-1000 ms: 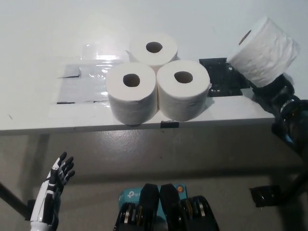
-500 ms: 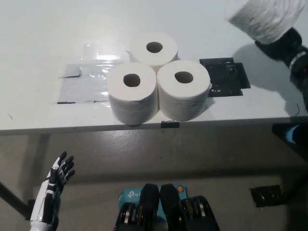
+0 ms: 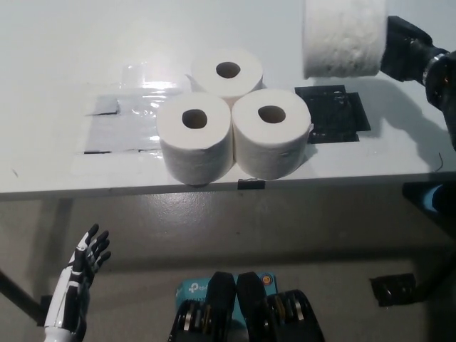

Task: A few rolls of toilet paper are kept infront of the robot and the robot uses its right hand to lift one of the rolls and and places it on top of the other rolls to stack it.

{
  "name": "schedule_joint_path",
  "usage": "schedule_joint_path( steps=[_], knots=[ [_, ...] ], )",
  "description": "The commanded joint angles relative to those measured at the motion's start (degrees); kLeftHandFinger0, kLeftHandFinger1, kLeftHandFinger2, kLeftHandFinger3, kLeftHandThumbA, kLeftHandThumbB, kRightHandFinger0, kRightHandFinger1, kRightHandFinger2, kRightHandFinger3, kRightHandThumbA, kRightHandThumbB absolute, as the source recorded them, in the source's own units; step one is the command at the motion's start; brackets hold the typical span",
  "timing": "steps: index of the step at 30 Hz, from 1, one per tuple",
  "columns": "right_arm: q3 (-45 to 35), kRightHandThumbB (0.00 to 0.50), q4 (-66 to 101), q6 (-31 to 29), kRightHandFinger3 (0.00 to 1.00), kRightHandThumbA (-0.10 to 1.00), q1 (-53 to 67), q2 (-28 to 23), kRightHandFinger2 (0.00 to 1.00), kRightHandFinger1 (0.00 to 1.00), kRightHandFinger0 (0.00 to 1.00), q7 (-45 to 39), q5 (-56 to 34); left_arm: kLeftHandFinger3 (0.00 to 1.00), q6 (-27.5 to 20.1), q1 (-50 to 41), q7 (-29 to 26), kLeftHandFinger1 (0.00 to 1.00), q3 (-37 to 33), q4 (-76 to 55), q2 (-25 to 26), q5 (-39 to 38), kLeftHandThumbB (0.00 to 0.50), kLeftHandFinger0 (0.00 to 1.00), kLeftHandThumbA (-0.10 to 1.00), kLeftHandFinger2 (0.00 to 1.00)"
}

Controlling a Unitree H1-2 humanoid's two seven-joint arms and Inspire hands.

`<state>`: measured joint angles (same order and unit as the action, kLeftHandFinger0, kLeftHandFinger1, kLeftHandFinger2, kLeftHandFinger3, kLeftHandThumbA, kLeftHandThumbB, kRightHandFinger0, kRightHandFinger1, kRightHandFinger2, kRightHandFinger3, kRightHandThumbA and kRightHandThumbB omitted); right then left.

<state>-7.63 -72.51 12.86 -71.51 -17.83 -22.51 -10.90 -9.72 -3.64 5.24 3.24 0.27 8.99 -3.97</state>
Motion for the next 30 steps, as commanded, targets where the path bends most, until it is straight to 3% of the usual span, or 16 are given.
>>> schedule_joint_path(
  steps=[1, 14, 17, 22, 30],
  knots=[
    [3.09, 0.144, 1.52, -2.56, 0.0, 1.0, -5.41, -0.32, 0.0, 0.0, 0.0, 2.72, 3.71, 1.0, -1.43, 0.29, 0.8, 1.0, -0.07, -1.85, 1.15, 0.36, 0.095, 1.0, 1.0, 1.0],
    [5.8, 0.119, 1.37, -2.43, 0.0, 1.0, -6.6, 1.66, 0.0, 0.0, 0.0, 3.73, 5.26, 1.0, -1.42, 0.39, 0.97, 1.0, -0.47, -1.72, 1.39, 0.87, 0.069, 1.0, 1.0, 1.0],
    [5.55, 0.158, 1.79, -1.85, 0.0, 1.0, -6.76, 2.09, 0.0, 0.0, 0.0, 4.17, 5.27, 1.0, -1.45, 0.4, 1.15, 1.0, -0.69, -1.71, 1.55, 0.96, 0.059, 1.0, 1.0, 1.0],
    [3.72, 0.141, 1.36, -0.52, 0.0, 0.95, -7.69, 2.98, 0.0, 0.0, 0.0, 4.59, 3.83, 1.0, -1.41, 0.45, 1.17, 1.0, -0.9, -1.87, 1.58, 1.03, 0.057, 1.0, 1.0, 1.0],
    [6.08, 0.142, 0.56, -2.35, 0.0, 0.99, -9.17, 3.48, 0.0, 0.0, 0.0, 2.37, 6.17, 1.0, -0.79, 0.53, 1.21, 1.0, -1.37, -2.43, 1.58, 1.33, 0.049, 1.0, 1.0, 1.0]
  ],
)
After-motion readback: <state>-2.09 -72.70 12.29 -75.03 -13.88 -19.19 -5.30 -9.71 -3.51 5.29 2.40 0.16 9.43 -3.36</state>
